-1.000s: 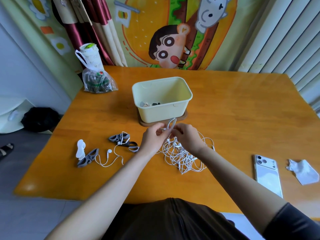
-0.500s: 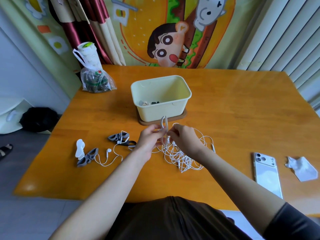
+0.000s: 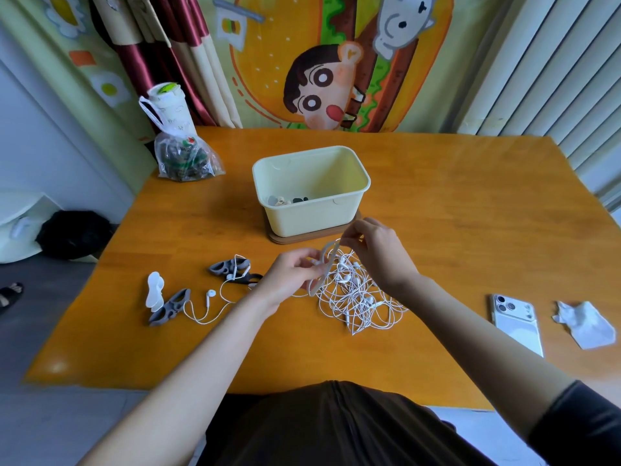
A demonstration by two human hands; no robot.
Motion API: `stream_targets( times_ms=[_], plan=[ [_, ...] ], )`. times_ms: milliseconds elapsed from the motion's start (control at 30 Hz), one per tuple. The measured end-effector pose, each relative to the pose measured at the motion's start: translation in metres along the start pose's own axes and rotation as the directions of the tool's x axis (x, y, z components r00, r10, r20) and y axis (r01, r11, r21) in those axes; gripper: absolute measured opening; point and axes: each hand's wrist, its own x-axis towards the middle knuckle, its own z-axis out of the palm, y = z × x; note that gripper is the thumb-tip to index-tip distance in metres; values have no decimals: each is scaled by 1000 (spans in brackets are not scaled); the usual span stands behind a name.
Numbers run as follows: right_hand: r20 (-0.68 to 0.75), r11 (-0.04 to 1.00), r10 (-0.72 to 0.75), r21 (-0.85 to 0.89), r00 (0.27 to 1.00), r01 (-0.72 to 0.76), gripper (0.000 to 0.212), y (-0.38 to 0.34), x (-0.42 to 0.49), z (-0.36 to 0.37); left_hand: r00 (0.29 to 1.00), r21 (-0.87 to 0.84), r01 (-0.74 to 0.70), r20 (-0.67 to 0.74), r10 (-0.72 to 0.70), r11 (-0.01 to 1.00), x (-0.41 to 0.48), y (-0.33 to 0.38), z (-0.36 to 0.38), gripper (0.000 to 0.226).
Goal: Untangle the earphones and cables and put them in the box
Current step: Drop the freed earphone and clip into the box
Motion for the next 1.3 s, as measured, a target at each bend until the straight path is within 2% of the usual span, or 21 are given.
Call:
stream_targets(
  times_ms=[333,567,700,867,1067,1167,1300],
  plan=[
    [-19,997,-17,75,1000,19,3,1,4,-1,996,55,-40,78,36,998,-3,4,-6,14],
    [23,976,130,176,991,-132,5,6,2,5,986,-158,-83,131,105,984,-7,9,-4,20],
    [58,937,199,283,978,-207,12,5,-3,12,990,-306,-124,28,139,944,-2,11,-6,16],
    [171,836,248,460,954,-300,21,-10,-10,20,986,-403,-156,-111,121,902,5,13,-5,15],
    [257,734,272,568,928,-372,19,-20,-13,28,986,-655,-120,-167,12,746,13,17,0,13],
    [268,720,274,579,924,-382,20,-22,-15,30,980,-692,-132,-198,-11,710,16,16,2,11],
    [258,750,290,536,921,-387,18,-21,-19,33,956,-619,-162,-293,-34,769,17,15,2,8]
  ],
)
